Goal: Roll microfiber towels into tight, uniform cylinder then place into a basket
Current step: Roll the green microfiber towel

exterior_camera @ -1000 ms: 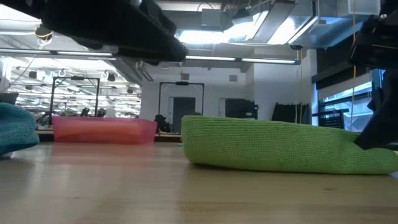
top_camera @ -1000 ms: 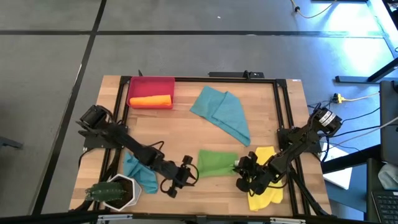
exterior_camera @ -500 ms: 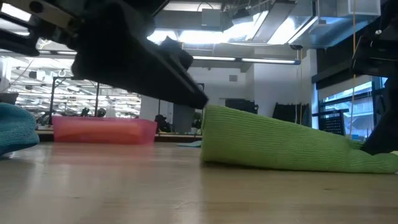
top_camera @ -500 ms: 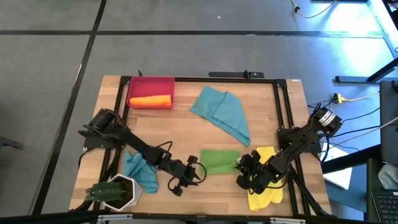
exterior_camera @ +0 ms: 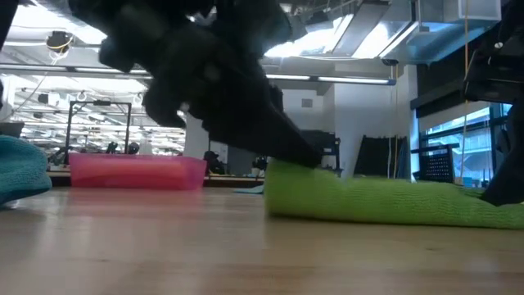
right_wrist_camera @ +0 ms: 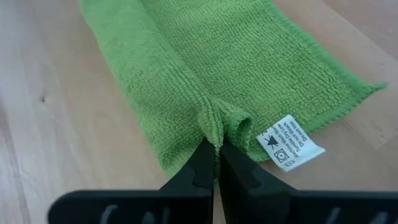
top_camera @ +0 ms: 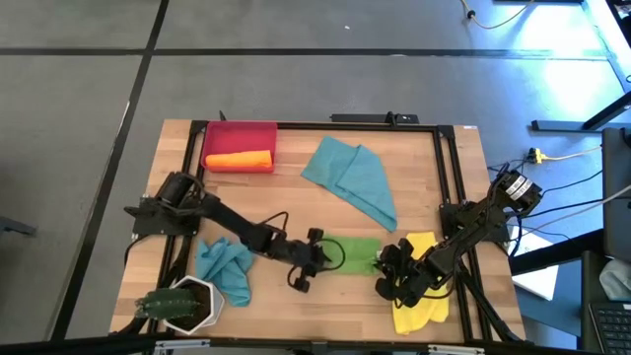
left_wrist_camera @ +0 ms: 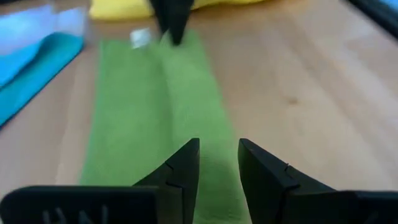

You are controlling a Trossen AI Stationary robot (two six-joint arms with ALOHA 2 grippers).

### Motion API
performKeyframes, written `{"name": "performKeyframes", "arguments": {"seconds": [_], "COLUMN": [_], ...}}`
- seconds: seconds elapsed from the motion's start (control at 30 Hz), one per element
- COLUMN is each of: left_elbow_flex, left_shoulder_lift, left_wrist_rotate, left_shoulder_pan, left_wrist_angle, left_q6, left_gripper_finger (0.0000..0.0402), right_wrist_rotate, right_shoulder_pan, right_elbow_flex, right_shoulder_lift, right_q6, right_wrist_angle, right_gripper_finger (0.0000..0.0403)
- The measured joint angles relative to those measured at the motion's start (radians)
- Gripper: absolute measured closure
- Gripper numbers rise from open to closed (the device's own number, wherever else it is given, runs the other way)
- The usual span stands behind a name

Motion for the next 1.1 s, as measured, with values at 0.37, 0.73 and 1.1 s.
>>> {"name": "performKeyframes", "arguments": {"seconds": [0.37,0.73,1.1], "left_elbow_flex": [0.0,0.002,0.002], "left_shoulder_lift": [0.041,0.059,0.06], "left_wrist_rotate": [0.009,0.014,0.013], "left_shoulder_pan": [0.032,0.039,0.039], "left_wrist_angle": [-0.065,-0.058,-0.062], "left_q6": [-0.026,-0.047,-0.051], "left_gripper_finger": [0.0301,0.0301,0.0301], "right_wrist_rotate": [0.007,0.0,0.07], "right_shoulder_pan": [0.0,0.0,0.023], "right_elbow_flex": [0.0,0.114,0.338], "right_shoulder_lift": [0.0,0.001,0.001], "right_q6": [-0.038,-0.266,-0.4], "right_wrist_angle": [-0.016,-0.216,-0.423], "right_gripper_finger": [0.0379,0.0294,0.0213]}}
